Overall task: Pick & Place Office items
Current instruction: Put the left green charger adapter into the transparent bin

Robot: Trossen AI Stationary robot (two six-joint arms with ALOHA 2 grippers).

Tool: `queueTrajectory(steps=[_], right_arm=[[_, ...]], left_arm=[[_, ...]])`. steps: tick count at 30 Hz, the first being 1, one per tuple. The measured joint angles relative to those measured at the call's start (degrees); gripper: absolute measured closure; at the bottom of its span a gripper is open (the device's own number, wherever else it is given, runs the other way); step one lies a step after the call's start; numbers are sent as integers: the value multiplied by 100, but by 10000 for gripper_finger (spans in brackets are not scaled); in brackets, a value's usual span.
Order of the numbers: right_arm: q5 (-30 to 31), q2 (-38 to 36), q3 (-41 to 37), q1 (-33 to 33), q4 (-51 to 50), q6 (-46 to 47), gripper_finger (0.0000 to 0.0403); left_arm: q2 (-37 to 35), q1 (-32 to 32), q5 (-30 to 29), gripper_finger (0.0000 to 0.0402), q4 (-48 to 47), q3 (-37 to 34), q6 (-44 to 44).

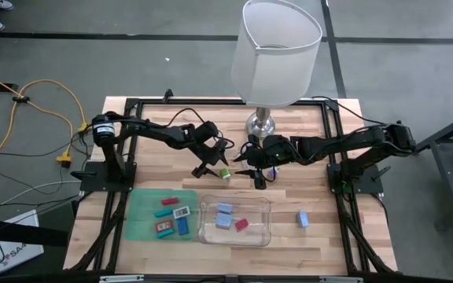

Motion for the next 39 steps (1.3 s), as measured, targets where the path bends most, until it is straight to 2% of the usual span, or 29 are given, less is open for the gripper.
queueTrajectory(steps=[10,26,39], right_arm=[[0,0,0,0,-14,0,223],[-1,0,0,0,-13,-2,223],[-1,0,0,0,-13,-2,223]], left_arm=[[255,12,46,127,333,2,-89],[255,-186,-270,127,277,2,-549],[439,-185,-262,127,316,0,-947]])
